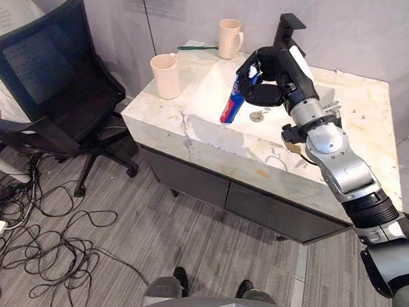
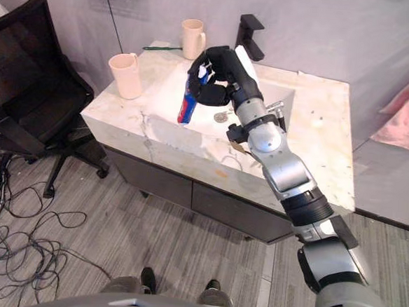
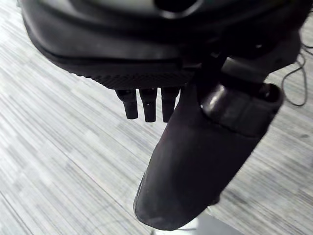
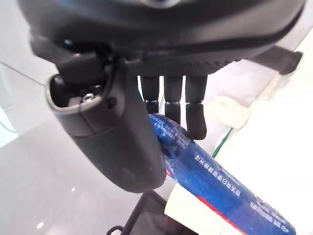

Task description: Organize the bathroom.

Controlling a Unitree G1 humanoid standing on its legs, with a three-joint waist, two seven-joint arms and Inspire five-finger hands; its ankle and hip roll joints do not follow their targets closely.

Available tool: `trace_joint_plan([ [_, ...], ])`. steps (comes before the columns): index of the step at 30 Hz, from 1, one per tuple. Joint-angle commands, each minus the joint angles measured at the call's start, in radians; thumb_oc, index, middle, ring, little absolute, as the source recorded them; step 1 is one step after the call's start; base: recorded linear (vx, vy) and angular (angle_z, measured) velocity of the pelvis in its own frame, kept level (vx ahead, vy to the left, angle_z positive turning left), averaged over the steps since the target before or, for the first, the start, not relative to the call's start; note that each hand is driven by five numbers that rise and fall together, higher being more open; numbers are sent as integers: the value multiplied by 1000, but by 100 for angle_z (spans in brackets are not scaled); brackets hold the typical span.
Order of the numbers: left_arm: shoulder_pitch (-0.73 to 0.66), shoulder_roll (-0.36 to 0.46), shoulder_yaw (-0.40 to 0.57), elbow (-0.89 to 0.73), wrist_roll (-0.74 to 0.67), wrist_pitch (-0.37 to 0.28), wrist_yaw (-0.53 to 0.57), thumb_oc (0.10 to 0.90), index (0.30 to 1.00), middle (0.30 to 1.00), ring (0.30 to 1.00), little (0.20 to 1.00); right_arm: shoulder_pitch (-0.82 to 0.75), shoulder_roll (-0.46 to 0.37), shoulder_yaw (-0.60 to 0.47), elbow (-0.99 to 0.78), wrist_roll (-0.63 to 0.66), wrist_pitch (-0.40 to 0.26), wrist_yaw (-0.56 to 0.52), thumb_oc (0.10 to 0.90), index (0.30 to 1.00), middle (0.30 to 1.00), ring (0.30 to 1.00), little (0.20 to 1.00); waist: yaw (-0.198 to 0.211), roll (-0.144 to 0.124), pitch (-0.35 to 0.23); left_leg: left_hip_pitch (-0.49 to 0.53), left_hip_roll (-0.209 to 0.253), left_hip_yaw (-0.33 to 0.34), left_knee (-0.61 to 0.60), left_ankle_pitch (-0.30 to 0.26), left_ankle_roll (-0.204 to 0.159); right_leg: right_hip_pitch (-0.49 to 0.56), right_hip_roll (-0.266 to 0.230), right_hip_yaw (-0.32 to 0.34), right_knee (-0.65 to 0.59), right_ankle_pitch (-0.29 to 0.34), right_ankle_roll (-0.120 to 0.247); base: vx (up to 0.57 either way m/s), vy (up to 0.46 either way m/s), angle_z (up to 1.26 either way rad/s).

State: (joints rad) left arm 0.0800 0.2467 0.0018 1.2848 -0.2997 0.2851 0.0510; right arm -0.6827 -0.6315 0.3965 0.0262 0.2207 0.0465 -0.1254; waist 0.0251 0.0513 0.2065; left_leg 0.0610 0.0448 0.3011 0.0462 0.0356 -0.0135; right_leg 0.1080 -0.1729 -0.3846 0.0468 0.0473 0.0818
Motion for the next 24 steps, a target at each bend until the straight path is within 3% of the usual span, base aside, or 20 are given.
trace_joint_plan([
  [1, 14, 92, -55, 33, 40, 62, 1, 800, 900, 900, 900, 900, -204, 69, -77, -69, -64, -181, -59, 400, 300, 300, 300, 300, 30, -24, -27, -37, -7, -29, 131, -142, 35, -80, -42, 105, 150, -140, 51, 20, 284, 3],
  [2, 18, 99, -50, 37, 20, 79, 3, 800, 900, 900, 900, 900, -205, 81, -78, -79, -81, -183, -61, 400, 300, 300, 300, 300, 34, -4, -15, -34, -19, -35, 123, -141, 53, -117, -70, 102, 281, -158, 49, 23, 266, -2],
  [3, 18, 100, -49, 37, 21, 83, 6, 800, 900, 900, 900, 900, -205, 81, -78, -81, -83, -183, -62, 400, 300, 300, 300, 300, 35, -2, -13, -34, -22, -35, 122, -141, 56, -128, -75, 105, 306, -160, 48, 45, 298, -4],
  [4, 22, 111, -40, 45, 35, 82, 12, 800, 900, 900, 900, 900, -205, 78, -73, -89, -99, -183, -67, 400, 300, 300, 300, 300, 27, 17, 5, -28, -33, -35, 123, -147, 69, -202, -72, 130, 518, -155, 35, 34, 165, -4],
  [6, 25, 113, -34, 39, 32, 89, 15, 800, 900, 900, 900, 900, -208, 74, -64, -88, -103, -188, -74, 400, 300, 300, 300, 300, 23, 22, 18, -13, -41, -40, 122, -154, 70, -244, -73, 143, 547, -125, 29, 68, 105, 4],
  [7, 26, 114, -29, 37, 32, 94, 21, 800, 900, 900, 900, 900, -215, 68, -57, -85, -105, -186, -80, 400, 300, 300, 300, 300, 13, 22, 29, 2, -48, -48, 122, -161, 63, -266, -56, 162, 486, -101, 29, 149, -70, 5],
  [8, 18, 116, -42, 31, 54, 98, 25, 800, 900, 900, 900, 900, -221, 56, -57, -75, -117, -179, -95, 400, 300, 300, 300, 300, -9, 4, 35, 8, -76, -97, 128, -183, 57, -285, -22, 232, 246, -36, 54, 134, -132, 6],
  [10, 11, 124, -56, 22, 57, 98, 31, 800, 900, 900, 900, 900, -226, 41, -59, -74, -123, -168, -108, 400, 300, 300, 300, 300, -19, -15, 42, 0, -99, -146, 151, -213, 56, -300, -20, 295, 128, 39, 72, 130, -175, 16],
  [11, 9, 135, -60, 10, 67, 95, 31, 800, 900, 900, 900, 900, -231, 32, -66, -73, -130, -155, -112, 400, 300, 300, 300, 300, -30, -15, 54, -2, -101, -172, 164, -234, 59, -339, 4, 350, 171, 62, 71, 133, -229, 80],
  [12, 1, 148, -75, 0, 104, 82, 22, 800, 900, 900, 900, 900, -233, 3, -81, -56, -138, -151, -122, 400, 300, 300, 300, 300, -40, -26, 44, -18, -96, -170, 186, -239, 66, -321, 25, 379, 145, 19, 73, 81, -186, 108],
  [14, -5, 156, -102, -15, 145, 89, -6, 800, 900, 900, 900, 900, -230, -25, -93, -41, -139, -146, -130, 400, 300, 300, 300, 300, -47, -32, 30, -44, -100, -185, 205, -225, 65, -284, 50, 396, 127, -3, 67, 93, -173, 136],
  [19, -24, 159, -147, -6, 213, 93, -70, 800, 900, 900, 900, 900, -249, -79, -127, 44, -103, -202, -112, 400, 300, 300, 300, 300, -59, -28, 25, -44, -88, -203, 190, -204, 61, -255, 95, 407, 143, -43, 48, 81, -79, 86],
  [24, -16, 154, -153, 0, 201, 80, -52, 800, 900, 900, 900, 900, -236, -78, -158, 18, -125, -188, -118, 400, 300, 300, 300, 300, -56, -24, 21, -35, -88, -212, 147, -190, 61, -242, 102, 406, 123, -48, 51, 38, -29, -6],
])
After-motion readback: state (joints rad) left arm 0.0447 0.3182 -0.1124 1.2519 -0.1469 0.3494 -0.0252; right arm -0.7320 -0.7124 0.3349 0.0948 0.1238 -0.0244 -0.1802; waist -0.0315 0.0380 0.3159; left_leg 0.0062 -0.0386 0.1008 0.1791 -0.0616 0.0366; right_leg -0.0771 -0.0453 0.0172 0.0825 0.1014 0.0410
